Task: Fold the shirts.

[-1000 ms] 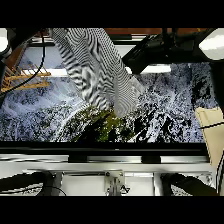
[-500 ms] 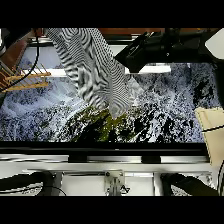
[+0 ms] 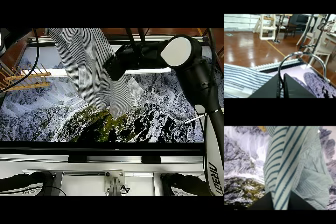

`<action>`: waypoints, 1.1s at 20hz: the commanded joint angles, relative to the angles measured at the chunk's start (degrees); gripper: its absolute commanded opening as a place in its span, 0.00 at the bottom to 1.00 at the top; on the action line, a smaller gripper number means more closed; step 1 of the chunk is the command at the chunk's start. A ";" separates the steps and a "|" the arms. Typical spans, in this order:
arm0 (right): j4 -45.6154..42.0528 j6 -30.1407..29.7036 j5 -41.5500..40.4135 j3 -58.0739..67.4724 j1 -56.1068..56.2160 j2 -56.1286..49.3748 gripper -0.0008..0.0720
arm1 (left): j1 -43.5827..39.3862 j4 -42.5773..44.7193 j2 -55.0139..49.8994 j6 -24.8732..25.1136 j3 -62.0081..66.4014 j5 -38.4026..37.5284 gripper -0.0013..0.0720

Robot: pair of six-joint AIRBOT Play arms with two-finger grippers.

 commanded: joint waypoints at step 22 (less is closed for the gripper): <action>-35.60 31.65 -9.25 0.02 -25.64 9.90 0.12 | 2.89 2.51 16.24 0.17 0.04 -6.10 0.94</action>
